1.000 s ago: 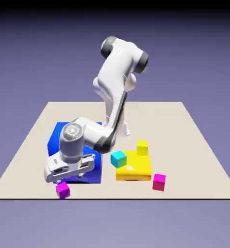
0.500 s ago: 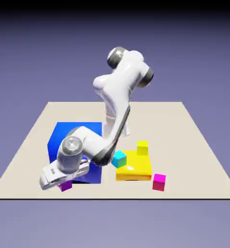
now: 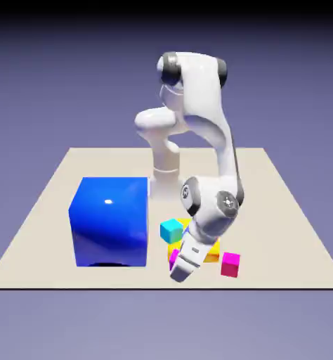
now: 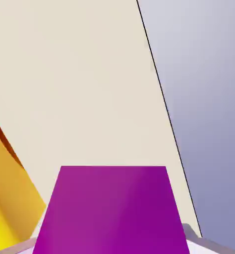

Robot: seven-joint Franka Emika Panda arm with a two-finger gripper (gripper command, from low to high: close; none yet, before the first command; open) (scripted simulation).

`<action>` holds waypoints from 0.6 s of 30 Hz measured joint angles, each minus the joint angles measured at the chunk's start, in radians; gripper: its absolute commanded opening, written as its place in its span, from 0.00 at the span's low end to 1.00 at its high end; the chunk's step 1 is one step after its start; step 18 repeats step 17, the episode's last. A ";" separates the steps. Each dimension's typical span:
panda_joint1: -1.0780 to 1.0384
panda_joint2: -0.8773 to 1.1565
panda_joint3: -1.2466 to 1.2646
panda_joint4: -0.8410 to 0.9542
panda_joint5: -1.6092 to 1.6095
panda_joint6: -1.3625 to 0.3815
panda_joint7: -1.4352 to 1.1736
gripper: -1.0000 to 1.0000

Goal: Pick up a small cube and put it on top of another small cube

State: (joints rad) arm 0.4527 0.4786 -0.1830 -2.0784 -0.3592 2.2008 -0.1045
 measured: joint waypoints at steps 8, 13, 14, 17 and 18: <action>-0.004 -0.173 0.290 -0.124 -0.288 0.048 0.070 0.00; -0.011 -0.069 0.253 -0.127 -0.376 0.153 0.132 0.00; -0.012 -0.046 0.244 -0.127 -0.393 0.176 0.145 1.00; -0.010 -0.082 0.258 -0.127 -0.369 0.142 0.126 1.00; -0.010 -0.082 0.258 -0.127 -0.369 0.142 0.126 1.00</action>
